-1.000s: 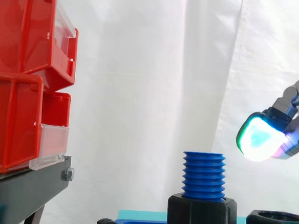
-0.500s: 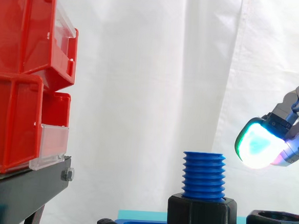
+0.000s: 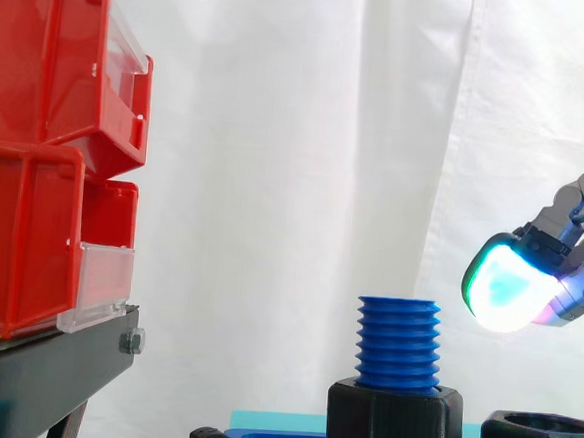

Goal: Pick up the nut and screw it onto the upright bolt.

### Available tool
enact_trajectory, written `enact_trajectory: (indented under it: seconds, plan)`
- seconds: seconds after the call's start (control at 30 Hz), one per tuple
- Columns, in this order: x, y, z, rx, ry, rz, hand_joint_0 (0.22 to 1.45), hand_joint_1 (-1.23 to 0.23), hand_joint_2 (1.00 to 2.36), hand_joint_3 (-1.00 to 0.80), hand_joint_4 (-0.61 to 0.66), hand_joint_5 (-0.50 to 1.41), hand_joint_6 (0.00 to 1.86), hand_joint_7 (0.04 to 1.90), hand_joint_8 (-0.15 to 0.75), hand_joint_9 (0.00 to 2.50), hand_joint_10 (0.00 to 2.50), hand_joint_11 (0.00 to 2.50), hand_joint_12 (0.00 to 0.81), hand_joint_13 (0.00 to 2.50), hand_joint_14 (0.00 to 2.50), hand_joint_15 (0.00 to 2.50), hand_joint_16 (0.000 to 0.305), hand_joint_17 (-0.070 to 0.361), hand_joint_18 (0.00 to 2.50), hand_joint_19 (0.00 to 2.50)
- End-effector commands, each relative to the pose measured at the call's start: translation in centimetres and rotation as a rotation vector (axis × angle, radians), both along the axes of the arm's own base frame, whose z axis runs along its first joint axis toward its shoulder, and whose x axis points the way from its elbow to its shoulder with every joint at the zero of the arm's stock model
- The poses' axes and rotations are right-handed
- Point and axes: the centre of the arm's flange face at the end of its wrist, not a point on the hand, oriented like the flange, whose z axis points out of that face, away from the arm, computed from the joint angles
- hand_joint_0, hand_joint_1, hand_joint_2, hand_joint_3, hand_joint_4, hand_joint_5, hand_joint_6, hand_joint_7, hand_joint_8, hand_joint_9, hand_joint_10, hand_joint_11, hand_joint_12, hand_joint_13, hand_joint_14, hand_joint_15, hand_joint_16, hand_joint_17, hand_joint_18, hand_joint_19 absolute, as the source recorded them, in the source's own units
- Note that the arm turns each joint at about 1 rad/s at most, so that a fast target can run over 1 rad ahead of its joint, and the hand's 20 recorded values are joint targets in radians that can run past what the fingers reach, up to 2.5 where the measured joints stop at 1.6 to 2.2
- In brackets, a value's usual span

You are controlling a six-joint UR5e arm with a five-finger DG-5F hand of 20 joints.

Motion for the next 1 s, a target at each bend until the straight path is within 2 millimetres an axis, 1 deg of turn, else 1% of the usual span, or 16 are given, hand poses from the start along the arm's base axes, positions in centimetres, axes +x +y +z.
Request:
enact_trajectory:
  seconds: [0.0,0.07,0.23,0.33,0.47,0.6,0.97]
  plan:
    - [0.3,0.0,-1.3,-0.011,0.020,-0.011,0.38,-0.63,1.00,-0.50,0.22,-0.25,0.50,0.71,0.281,0.32,0.00,0.00,0.404,0.33,0.00,0.00,0.050,0.114,0.07,0.00]
    - [0.6,0.2,-3.1,-0.013,0.037,-0.012,0.38,-0.62,1.00,-0.50,0.22,-0.25,0.50,0.71,0.280,0.32,0.00,0.00,0.405,0.33,0.00,0.00,0.050,0.113,0.07,0.00]
    - [0.7,0.4,-2.7,-0.001,0.028,-0.012,0.38,-0.61,1.00,-0.50,0.22,-0.25,0.50,0.70,0.280,0.32,0.00,0.00,0.404,0.33,0.00,0.00,0.050,0.114,0.07,0.00]
    - [0.6,0.3,-2.5,-0.018,0.066,-0.012,0.38,-0.61,1.00,-0.50,0.23,-0.25,0.50,0.71,0.282,0.32,0.00,0.00,0.404,0.34,0.00,0.00,0.051,0.114,0.08,0.00]
    - [0.8,0.5,-1.9,-0.011,0.052,-0.013,0.38,-0.60,1.00,-0.50,0.23,-0.25,0.50,0.70,0.281,0.32,0.00,0.00,0.403,0.34,0.00,0.00,0.050,0.113,0.08,0.00]
    - [0.9,0.5,-1.8,-0.010,0.051,-0.013,0.38,-0.60,1.00,-0.50,0.23,-0.25,0.50,0.71,0.282,0.32,0.00,0.00,0.403,0.35,0.00,0.00,0.050,0.113,0.09,0.00]
    - [1.2,-0.5,-1.9,-0.023,0.052,-0.025,0.38,-0.59,1.00,-0.50,0.23,-0.24,0.50,0.71,0.286,0.33,0.00,0.00,0.403,0.35,0.00,0.00,0.050,0.113,0.10,0.00]
